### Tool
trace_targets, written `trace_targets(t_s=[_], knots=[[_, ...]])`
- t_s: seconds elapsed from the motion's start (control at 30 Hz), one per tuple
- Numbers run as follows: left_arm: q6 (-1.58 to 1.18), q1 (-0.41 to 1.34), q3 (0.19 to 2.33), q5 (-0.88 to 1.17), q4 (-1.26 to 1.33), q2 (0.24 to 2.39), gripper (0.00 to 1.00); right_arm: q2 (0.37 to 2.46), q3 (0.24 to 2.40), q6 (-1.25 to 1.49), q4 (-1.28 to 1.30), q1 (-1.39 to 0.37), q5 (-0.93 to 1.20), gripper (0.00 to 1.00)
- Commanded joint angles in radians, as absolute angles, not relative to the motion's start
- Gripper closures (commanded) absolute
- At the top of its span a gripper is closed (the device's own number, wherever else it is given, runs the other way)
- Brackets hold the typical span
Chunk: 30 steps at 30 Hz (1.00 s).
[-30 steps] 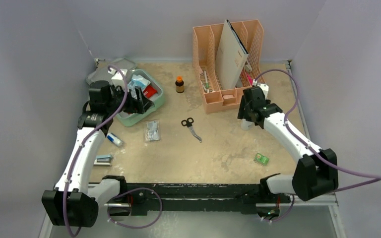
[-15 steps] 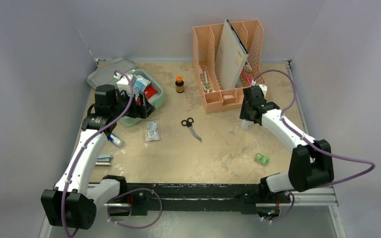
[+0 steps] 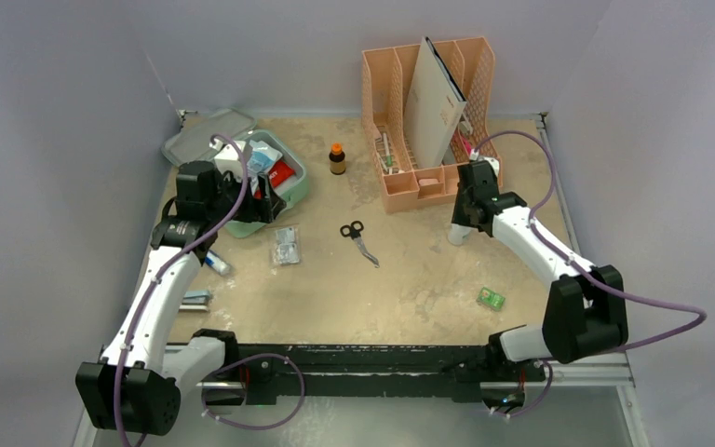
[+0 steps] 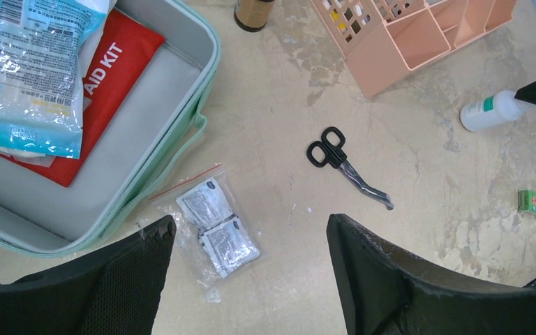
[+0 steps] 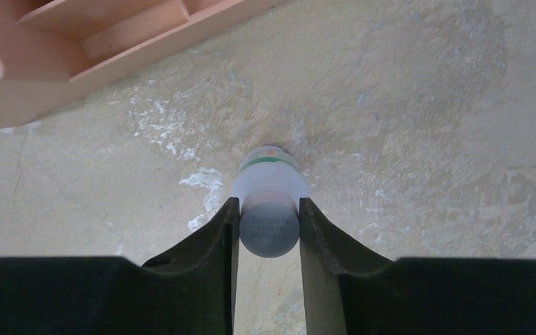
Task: Organize the medicine kit
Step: Place the medical item at the medicine box.
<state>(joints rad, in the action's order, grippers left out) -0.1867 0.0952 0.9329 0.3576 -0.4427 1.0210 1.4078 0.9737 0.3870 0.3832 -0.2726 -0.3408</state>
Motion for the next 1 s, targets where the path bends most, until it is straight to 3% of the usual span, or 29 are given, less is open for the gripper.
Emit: trace_targets(t_s=[0.0,0.23,0.5,0.97], knots=[[-0.153,0.101,0.942,0.366,-0.438,1.002,0.22,1.312,0.986,0.374,0.398,-0.268,-0.266,0.74],[-0.144,0.101,0.934,0.432,-0.406,0.966,0.21,1.206,0.992,0.417,0.403,-0.269,0.042,0.77],[-0.184,0.101,0.907,0.692,-0.355,1.002,0.22,1.193,0.976,0.593,0.266,-0.291,0.472,0.79],[-0.289,0.155,0.939,0.949,-0.279,1.086,0.23,1.258,1.072,0.7,0.171,-0.534,0.596,0.8]])
